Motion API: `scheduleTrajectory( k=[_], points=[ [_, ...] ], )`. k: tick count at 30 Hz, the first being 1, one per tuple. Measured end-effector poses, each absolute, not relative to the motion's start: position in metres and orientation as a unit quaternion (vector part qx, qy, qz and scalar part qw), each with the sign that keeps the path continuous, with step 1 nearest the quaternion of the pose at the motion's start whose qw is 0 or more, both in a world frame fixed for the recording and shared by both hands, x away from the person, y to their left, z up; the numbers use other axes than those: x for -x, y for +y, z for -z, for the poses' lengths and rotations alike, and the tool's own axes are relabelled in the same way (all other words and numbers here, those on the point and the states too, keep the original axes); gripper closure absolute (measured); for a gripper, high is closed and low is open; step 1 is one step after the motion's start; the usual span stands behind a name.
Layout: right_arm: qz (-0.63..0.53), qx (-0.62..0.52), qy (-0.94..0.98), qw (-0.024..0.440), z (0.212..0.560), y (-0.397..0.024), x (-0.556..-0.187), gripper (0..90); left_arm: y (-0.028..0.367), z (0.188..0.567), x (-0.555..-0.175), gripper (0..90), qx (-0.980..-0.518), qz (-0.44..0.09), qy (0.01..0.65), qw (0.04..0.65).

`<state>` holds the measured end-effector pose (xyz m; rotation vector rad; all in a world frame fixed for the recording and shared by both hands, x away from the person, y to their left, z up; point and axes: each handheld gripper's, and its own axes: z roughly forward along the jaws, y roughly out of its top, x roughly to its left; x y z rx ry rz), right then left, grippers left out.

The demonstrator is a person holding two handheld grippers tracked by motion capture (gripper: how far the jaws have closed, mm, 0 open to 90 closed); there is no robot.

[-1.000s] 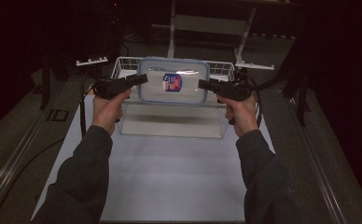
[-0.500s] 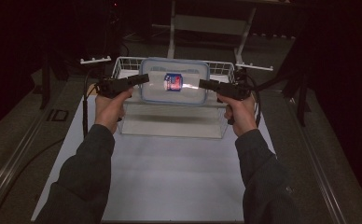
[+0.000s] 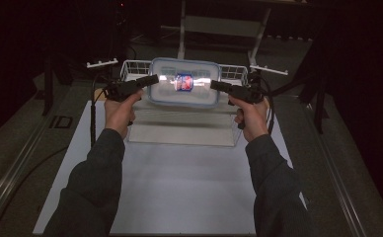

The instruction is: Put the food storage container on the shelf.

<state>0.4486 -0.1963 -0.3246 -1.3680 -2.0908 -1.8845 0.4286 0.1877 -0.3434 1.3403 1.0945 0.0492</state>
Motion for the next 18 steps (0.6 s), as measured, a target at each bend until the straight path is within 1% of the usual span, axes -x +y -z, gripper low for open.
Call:
scheduleTrajectory(
  k=[3, 4, 6, 7, 8, 9, 10, 15, 18],
  points=[
    [0.605, 0.441, -0.662, 0.007, 0.326, -0.196, -0.452, 49.1, 0.187, 0.345, -0.433, 48.4, -0.582, -0.017, 0.487, 0.651],
    [0.606, 0.447, -0.658, 0.003, 0.327, -0.196, -0.455, 48.2, 0.186, 0.347, -0.436, 48.1, -0.575, -0.020, 0.492, 0.653],
    [0.604, 0.450, -0.658, -0.002, 0.327, -0.195, -0.456, 48.0, 0.186, 0.347, -0.437, 47.8, -0.577, -0.026, 0.493, 0.651],
    [0.600, 0.452, -0.660, -0.014, 0.327, -0.193, -0.457, 47.8, 0.184, 0.347, -0.438, 47.1, -0.580, -0.046, 0.497, 0.644],
    [0.591, 0.452, -0.667, -0.032, 0.326, -0.190, -0.458, 52.3, 0.184, 0.347, -0.438, 45.6, -0.580, -0.046, 0.497, 0.644],
    [0.581, 0.455, -0.674, -0.046, 0.326, -0.187, -0.458, 48.6, 0.183, 0.347, -0.439, 46.9, -0.588, -0.070, 0.516, 0.619],
    [0.572, 0.456, -0.679, -0.055, 0.326, -0.185, -0.458, 45.2, 0.183, 0.348, -0.439, 49.7, -0.589, -0.075, 0.511, 0.621],
    [0.571, 0.453, -0.681, -0.071, 0.327, -0.182, -0.455, 45.9, 0.181, 0.343, -0.432, 49.4, -0.602, -0.110, 0.507, 0.607],
    [0.559, 0.441, -0.696, -0.094, 0.323, -0.180, -0.450, 47.0, 0.183, 0.340, -0.428, 49.6, -0.605, -0.118, 0.506, 0.603]
  ],
)
